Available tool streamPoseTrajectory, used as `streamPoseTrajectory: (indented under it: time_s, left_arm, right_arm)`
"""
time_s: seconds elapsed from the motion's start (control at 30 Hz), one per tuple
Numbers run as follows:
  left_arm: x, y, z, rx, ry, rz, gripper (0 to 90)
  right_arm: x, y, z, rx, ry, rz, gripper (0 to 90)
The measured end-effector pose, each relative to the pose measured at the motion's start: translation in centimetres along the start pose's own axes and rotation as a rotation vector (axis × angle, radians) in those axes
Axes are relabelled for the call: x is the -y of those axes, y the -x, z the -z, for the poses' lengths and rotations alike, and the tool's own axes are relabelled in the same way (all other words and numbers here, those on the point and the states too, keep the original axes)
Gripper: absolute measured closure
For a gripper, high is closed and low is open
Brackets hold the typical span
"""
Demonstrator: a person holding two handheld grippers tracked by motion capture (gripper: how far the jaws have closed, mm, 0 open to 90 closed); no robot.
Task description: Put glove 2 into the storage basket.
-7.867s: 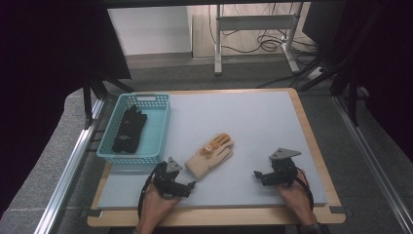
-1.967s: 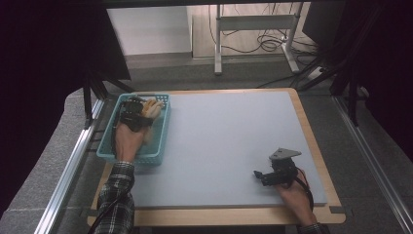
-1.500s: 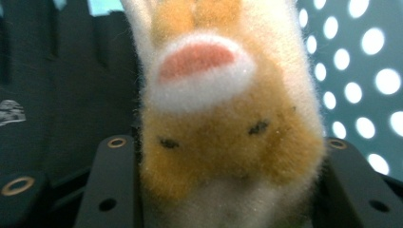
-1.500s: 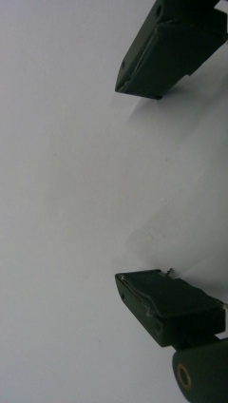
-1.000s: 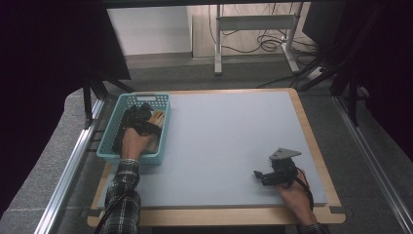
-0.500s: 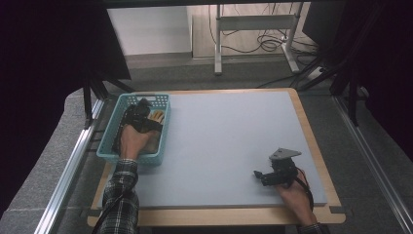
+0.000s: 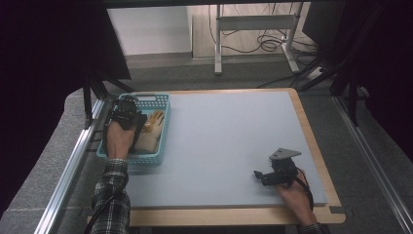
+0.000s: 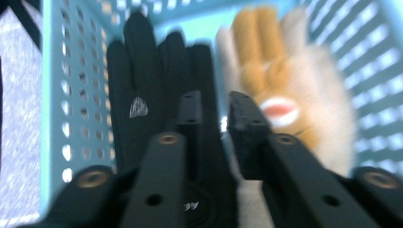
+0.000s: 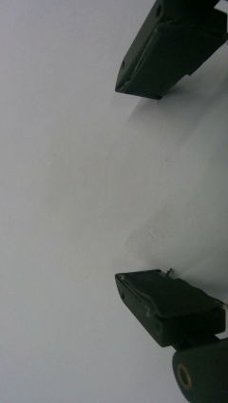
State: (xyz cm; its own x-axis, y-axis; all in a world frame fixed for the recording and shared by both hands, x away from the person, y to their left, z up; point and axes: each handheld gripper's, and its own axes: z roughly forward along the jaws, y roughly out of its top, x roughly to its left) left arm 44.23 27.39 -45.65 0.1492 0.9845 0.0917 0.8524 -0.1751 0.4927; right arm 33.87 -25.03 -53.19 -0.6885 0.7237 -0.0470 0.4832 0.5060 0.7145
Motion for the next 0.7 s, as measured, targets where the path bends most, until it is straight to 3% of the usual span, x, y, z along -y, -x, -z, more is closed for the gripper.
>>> streamPoseTrajectory:
  time_s: [0.17,0.3,0.43,0.53,0.7]
  left_arm:
    - [0.4,0.8,-2.9,0.064,-0.096,-0.003,84.5]
    - [0.2,1.7,-3.7,0.123,-0.090,0.006,87.1]
    - [-0.1,2.1,-3.1,0.139,-0.084,-0.010,87.6]
    - [0.1,1.6,-2.6,0.101,-0.061,-0.001,78.4]
    - [0.4,0.5,-2.0,0.028,-0.011,0.035,52.0]
  right_arm:
    - [0.0,0.0,0.0,0.000,0.000,0.000,8.9]
    - [0.0,0.0,0.0,0.000,0.000,0.000,8.9]
    - [0.0,0.0,0.0,0.000,0.000,0.000,8.9]
    - [0.0,0.0,0.0,0.000,0.000,0.001,8.9]
    - [0.0,0.0,0.0,0.000,0.000,0.000,8.9]
